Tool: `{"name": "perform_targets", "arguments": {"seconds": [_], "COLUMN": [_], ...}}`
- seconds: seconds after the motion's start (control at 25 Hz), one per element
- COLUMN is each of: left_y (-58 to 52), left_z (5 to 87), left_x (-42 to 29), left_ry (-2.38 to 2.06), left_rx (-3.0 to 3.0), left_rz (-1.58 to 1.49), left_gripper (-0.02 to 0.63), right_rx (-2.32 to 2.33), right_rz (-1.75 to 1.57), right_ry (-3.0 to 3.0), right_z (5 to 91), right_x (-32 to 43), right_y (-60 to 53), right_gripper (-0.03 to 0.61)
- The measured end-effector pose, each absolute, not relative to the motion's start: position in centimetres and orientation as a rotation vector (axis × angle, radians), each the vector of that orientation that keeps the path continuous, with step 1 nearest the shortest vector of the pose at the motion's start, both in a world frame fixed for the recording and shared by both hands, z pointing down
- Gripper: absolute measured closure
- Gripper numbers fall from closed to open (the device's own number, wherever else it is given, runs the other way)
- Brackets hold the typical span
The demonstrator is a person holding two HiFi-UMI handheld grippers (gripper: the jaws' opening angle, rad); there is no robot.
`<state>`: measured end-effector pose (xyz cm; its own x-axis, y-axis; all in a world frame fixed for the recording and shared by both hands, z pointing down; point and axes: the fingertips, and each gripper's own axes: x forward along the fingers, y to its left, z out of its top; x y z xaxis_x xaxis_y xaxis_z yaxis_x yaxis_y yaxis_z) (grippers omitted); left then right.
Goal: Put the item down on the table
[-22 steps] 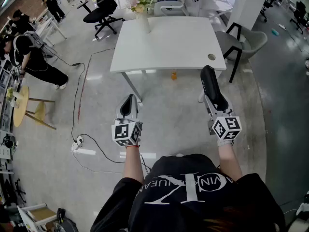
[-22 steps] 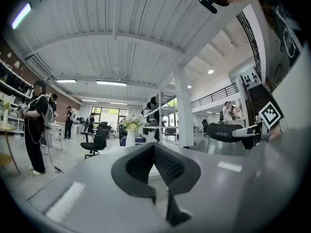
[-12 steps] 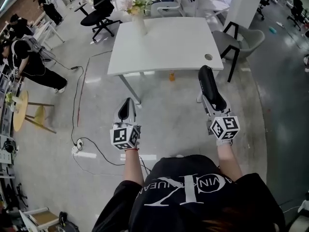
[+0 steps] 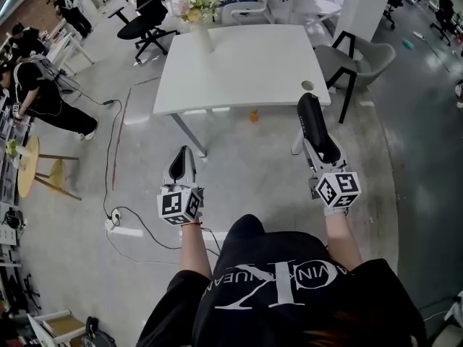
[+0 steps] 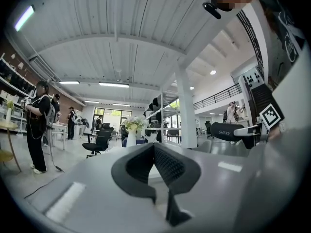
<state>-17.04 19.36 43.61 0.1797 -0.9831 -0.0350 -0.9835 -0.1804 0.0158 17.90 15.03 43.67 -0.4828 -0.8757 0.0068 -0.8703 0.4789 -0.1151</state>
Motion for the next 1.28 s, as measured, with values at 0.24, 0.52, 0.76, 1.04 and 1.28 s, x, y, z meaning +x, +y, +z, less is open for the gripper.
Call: {"name": "perform_targets", "arguments": {"seconds": [0.24, 0.52, 0.76, 1.04, 1.28], "left_y": [17.5, 10.0, 1.9, -6.7, -13.3], "left_z": [45.3, 46.4, 46.6, 46.4, 47.0], "left_x": [-16.2, -14.0, -13.7, -15.4, -17.0], "left_ry": [2.039, 1.948, 1.885, 1.862, 1.868], "left_rx": [-2.429, -2.509, -2.555, -2.593, -2.628], "left_rz": [0.046, 0.034, -0.035, -0.031, 0.0], "left_gripper": [0.603, 0.603, 0.603, 0.603, 0.603], "right_rx": [-1.554, -1.562, -1.561, -1.553, -1.572], "right_rz": [-0.206, -0.24, -0.257, -0.287, -0.322], "right_ry": [2.682, 2.695, 2.716, 2.731, 2.74], "right_z": [45.2, 46.9, 46.8, 46.5, 47.4], "right_x": [18.3, 17.7, 16.6, 13.9, 12.4], "right_y": [13.1, 7.6, 0.3, -8.5, -14.4], "right_gripper": [0.317, 0.318, 0.318, 0.316, 0.318]}}
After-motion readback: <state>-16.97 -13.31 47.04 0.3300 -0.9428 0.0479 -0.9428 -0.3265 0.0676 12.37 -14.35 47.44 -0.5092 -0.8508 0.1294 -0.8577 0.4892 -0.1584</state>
